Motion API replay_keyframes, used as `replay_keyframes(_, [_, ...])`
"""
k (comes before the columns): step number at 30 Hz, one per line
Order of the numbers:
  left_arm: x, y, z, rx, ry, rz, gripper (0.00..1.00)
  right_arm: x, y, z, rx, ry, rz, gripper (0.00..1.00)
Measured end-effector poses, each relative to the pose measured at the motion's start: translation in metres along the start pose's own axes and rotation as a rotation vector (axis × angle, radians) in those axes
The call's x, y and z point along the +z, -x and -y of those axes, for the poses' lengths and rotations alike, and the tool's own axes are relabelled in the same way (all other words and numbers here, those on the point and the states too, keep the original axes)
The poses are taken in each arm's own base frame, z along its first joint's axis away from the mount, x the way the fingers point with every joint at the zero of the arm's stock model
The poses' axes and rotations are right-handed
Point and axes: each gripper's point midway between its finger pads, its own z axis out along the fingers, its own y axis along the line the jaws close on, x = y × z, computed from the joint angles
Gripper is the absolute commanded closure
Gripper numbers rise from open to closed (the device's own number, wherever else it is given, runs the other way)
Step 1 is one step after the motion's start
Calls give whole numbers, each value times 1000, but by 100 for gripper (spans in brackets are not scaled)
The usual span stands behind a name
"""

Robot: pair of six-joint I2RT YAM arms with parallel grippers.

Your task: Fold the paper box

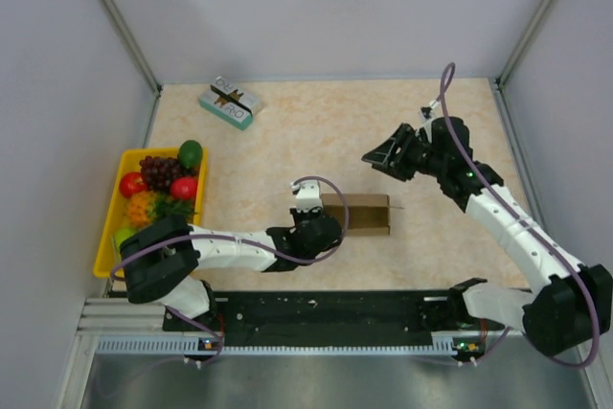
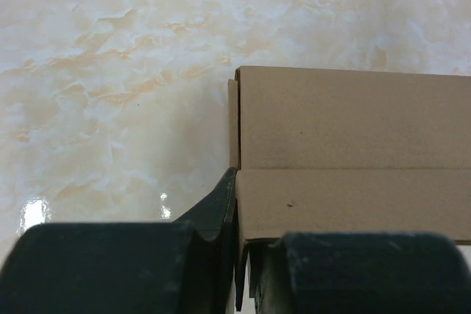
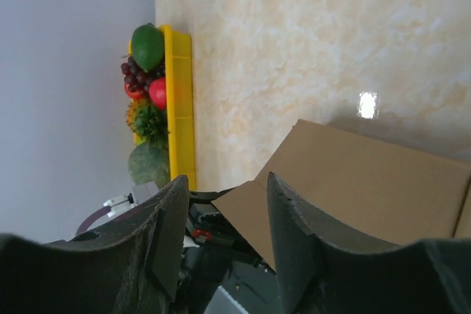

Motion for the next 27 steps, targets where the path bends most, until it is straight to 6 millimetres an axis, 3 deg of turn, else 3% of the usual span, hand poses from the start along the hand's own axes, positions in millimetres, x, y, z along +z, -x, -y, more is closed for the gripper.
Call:
replay_keyframes(4, [1,-4,-1,15,7,-5,87,23,-21,6,57,22,-86,54])
replay_keyframes(10, [0,-5,0,22,6,-6,83,39,-49,-3,67,95,-149,54])
replay_keyframes(16, [-1,-7,0,29,5,-13,77,46,-79,31,131,69,-187,55])
replay_keyframes(20, [-2,-12,-2,47,4,-37,67,48,-95,51,164,53,-201,55])
replay_keyframes(24, [-4,-19,-2,62,-6,-70,52,48,-103,62,176,56,-200,55])
replay_keyframes(27, [-10,-22,0,58,-37,-98,48,49,-106,66,178,67,-194,55])
